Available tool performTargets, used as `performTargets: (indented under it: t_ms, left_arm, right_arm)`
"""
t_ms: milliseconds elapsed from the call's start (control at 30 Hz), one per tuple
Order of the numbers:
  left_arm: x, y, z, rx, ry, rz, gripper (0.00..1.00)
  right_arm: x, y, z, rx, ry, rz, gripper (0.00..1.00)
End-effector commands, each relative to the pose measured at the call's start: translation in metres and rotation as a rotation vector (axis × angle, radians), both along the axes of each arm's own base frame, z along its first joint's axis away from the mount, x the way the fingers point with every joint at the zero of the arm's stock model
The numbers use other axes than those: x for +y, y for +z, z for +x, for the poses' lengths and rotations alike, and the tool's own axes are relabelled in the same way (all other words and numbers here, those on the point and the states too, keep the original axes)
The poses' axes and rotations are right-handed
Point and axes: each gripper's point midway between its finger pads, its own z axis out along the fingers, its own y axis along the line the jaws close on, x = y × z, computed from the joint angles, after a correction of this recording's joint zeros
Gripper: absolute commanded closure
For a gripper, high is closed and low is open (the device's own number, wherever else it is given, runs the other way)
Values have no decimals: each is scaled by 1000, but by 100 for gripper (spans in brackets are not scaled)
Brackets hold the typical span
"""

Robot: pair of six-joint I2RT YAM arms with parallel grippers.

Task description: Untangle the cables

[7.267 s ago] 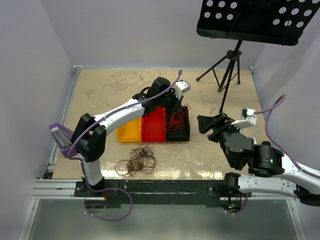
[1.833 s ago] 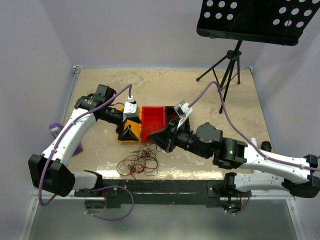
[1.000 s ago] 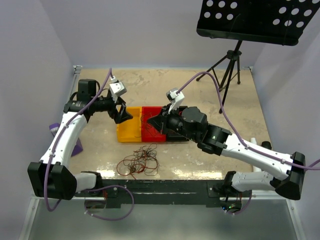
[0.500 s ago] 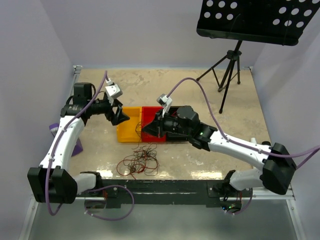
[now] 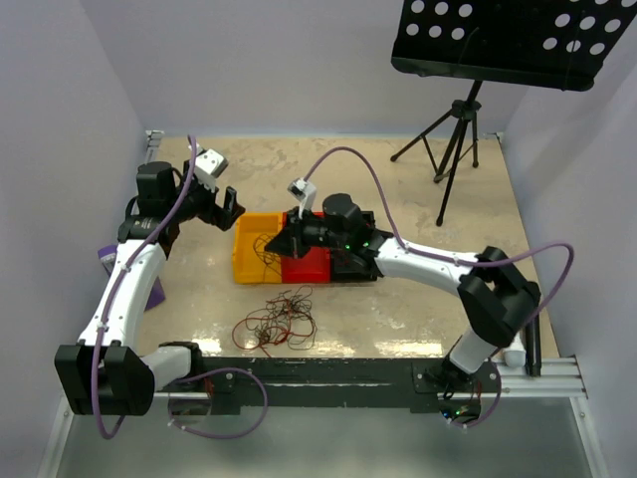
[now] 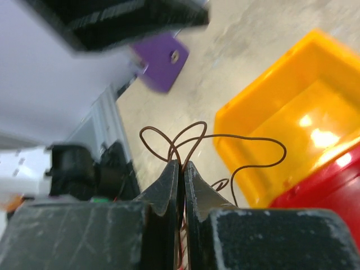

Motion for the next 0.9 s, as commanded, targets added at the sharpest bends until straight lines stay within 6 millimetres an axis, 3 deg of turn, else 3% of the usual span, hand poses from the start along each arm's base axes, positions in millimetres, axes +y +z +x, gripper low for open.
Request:
performTargets:
  t_ms: [0,167,333,400,467,567,700,867]
  left_arm:
    - [7,19,5,-64,50,-7,10]
    - [7,24,3,-76,51,-10,9]
    - [7,26,2,-82,48,-3,8]
    - [7,25,2,-82,42,5,8]
    - [7,27,0,-86,36,9,8]
    - [7,30,-1,-96,28,17,7]
    - [6,30,-2,-96,16,23,6]
    - [3,33,-6,-105,-12,31,7]
  right_arm:
    - [20,20,52,-80,-140,-1,100]
    - [33,-5,85,-62,-237,-80,100]
    - [42,-36,98,-66,-298,-196,100]
    - [44,-43,97,-71,-322,-236,86]
    - [45,-41,92,-77,-325,-243,63]
    - [38,-18,89,-112,-372,-216,45]
    - [28,13,81,-150,-396,-187,36]
    - [4,42,57,-167,-419,-166,36]
